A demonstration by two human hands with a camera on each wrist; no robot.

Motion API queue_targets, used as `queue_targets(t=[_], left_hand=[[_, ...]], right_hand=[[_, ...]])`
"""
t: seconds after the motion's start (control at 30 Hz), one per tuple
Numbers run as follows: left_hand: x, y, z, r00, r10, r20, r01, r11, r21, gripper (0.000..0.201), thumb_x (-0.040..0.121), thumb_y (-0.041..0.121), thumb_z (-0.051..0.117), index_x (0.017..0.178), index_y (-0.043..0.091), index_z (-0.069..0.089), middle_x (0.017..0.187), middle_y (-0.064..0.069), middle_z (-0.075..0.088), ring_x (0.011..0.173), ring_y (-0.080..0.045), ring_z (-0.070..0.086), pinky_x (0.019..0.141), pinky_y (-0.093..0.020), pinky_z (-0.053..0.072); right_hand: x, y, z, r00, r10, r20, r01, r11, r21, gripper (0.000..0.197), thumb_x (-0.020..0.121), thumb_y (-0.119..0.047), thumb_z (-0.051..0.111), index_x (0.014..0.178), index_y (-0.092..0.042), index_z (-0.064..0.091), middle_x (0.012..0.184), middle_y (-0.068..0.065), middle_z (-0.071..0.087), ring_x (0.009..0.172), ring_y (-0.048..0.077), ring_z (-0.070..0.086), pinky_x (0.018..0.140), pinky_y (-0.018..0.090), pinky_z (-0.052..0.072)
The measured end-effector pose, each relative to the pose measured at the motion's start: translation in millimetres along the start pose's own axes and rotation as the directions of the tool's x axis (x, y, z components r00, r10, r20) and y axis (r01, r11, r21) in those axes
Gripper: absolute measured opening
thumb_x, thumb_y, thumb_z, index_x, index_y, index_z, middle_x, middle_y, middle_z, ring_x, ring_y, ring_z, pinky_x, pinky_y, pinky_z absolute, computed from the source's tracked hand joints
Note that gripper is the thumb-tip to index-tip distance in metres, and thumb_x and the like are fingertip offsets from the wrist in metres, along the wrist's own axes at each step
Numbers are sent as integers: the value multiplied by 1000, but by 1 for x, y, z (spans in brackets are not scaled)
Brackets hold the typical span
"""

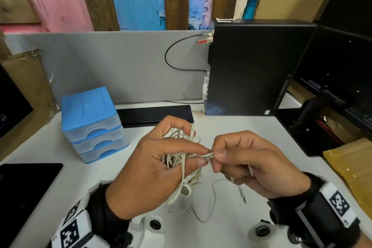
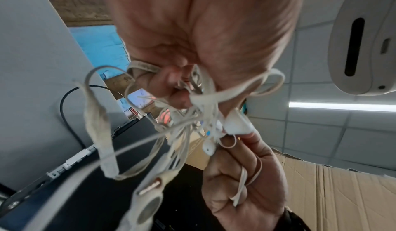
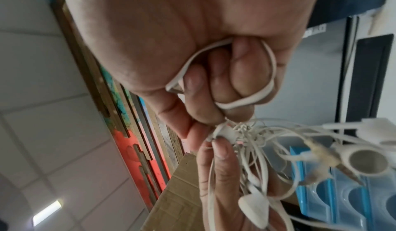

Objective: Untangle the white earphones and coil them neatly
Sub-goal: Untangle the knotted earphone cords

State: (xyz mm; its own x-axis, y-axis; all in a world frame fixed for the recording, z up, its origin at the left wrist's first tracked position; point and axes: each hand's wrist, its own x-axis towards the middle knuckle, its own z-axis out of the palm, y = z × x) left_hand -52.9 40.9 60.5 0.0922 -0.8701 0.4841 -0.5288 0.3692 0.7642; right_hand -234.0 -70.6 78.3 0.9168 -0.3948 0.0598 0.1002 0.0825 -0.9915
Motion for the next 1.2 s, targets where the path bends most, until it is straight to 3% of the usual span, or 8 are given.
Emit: queue_targets(t=[0.13, 0.37, 0.5, 0.7, 0.97, 1.07, 1.13, 1.2], left_hand=[[1, 0, 0, 999, -35, 2, 35, 999, -11, 16, 81, 41, 71, 94, 35, 79, 108, 7, 57, 106, -21, 62, 82, -22, 51], [4, -8, -3, 995, -97, -2, 96, 994, -51, 6, 84, 32, 71, 88, 28, 74, 106, 9, 57, 100, -19, 62, 80, -18, 46], [3, -9, -2, 990, -113, 86, 110, 993, 42, 6, 91, 36, 63, 90, 32, 68, 109, 15, 51, 107, -14, 58, 84, -14, 41], [-1, -8, 2, 963, -108, 249, 98, 994, 51, 16, 95, 44, 52, 93, 33, 63, 114, 11, 48, 108, -17, 55, 87, -18, 41], [2, -15, 2, 967, -123, 225, 153, 981, -120, 17, 92, 41, 56, 93, 29, 68, 108, 6, 54, 106, -23, 57, 88, -21, 44], [2, -14, 2, 967, -128, 221, 167, 971, -170, 13, 89, 38, 62, 92, 30, 71, 108, 7, 55, 103, -21, 59, 88, -20, 44], [3, -14, 2, 969, -128, 211, 169, 966, -193, 11, 87, 38, 64, 91, 31, 72, 107, 7, 56, 102, -21, 59, 87, -20, 45], [3, -15, 1, 976, -122, 182, 158, 968, -197, 12, 87, 37, 64, 90, 29, 72, 106, 6, 57, 101, -21, 60, 87, -21, 45]], right_hand=[[4, 3, 1, 997, -27, -69, 26, 1000, -16, 21, 80, -32, 64, 71, -13, 68, 48, -6, 31, 44, 5, 23, 44, 16, 23], [6, 9, -1, 926, -289, -245, 160, 885, -438, 19, 88, -21, 66, 83, -5, 75, 54, -14, 58, 50, 2, 44, 54, 14, 37], [2, 7, -5, 947, -246, -207, 89, 819, -568, 10, 85, -28, 73, 87, -22, 81, 79, -2, 76, 71, 28, 68, 68, 45, 56], [1, 10, -12, 921, -300, -249, 37, 704, -709, 13, 88, -31, 71, 79, -23, 76, 50, -9, 53, 47, 13, 41, 52, 35, 43], [-2, 2, -16, 992, -96, -85, 26, 800, -600, 10, 90, -23, 71, 94, -20, 80, 85, 2, 77, 80, 31, 69, 81, 52, 54], [-1, 8, -15, 995, -84, -57, 32, 793, -609, 11, 94, -20, 68, 92, -15, 77, 75, -8, 73, 64, 14, 64, 66, 32, 54], [-2, 9, -12, 994, -93, -50, 42, 786, -617, 13, 95, -20, 65, 89, -12, 74, 64, -14, 64, 53, 2, 51, 57, 14, 40], [-3, 8, -11, 997, -81, -18, 51, 772, -633, 13, 95, -26, 66, 93, -15, 73, 64, -4, 62, 53, 3, 45, 58, 17, 38]])
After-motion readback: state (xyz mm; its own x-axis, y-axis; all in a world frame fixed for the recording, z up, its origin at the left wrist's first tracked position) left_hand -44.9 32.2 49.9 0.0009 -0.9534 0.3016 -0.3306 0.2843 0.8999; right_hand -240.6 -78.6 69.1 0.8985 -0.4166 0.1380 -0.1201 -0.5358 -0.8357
